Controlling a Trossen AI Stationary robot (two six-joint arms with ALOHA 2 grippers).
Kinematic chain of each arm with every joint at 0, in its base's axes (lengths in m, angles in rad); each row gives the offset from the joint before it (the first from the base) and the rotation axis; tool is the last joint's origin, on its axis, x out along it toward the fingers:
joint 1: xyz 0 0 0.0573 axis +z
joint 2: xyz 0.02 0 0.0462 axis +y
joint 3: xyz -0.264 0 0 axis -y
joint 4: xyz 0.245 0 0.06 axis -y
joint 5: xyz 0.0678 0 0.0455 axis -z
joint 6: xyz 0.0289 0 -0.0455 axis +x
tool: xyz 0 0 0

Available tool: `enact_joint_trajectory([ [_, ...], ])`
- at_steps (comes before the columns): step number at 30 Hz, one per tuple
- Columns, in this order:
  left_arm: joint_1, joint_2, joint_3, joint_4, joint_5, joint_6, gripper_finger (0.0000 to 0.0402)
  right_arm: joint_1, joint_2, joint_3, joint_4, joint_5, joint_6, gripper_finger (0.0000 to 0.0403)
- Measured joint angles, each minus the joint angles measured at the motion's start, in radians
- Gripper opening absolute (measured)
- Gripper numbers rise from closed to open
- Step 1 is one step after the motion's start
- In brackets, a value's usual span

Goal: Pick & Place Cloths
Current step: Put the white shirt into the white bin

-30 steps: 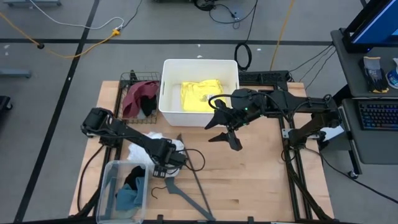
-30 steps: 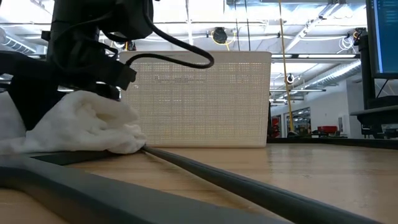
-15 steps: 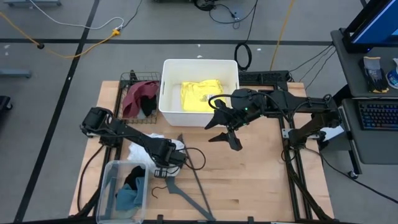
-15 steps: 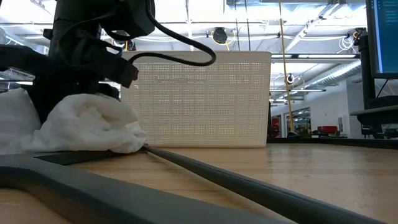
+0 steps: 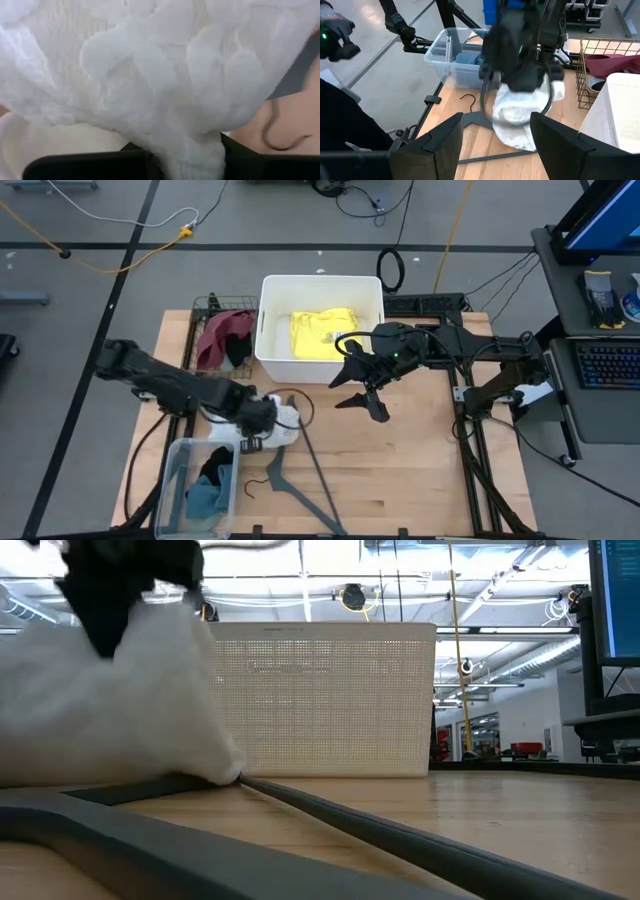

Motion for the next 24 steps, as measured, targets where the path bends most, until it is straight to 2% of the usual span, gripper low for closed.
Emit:
enact_joint_trajectory([
  [11, 0.000, -0.323, 0.002, 0.068, -0.079, -0.155, 0.0058, 0.000, 0.000, 0.000, 0.009, 0.000, -0.018, 0.0224],
  [17, 0.002, -0.468, 0.003, 0.272, -0.124, -0.155, 0.0058, 0.000, 0.000, 0.000, 0.008, 0.000, -0.021, 0.0224],
  [24, 0.029, -0.565, 0.004, 0.539, -0.131, -0.113, 0.0058, 0.000, 0.000, 0.000, 0.008, 0.001, -0.022, 0.0224],
])
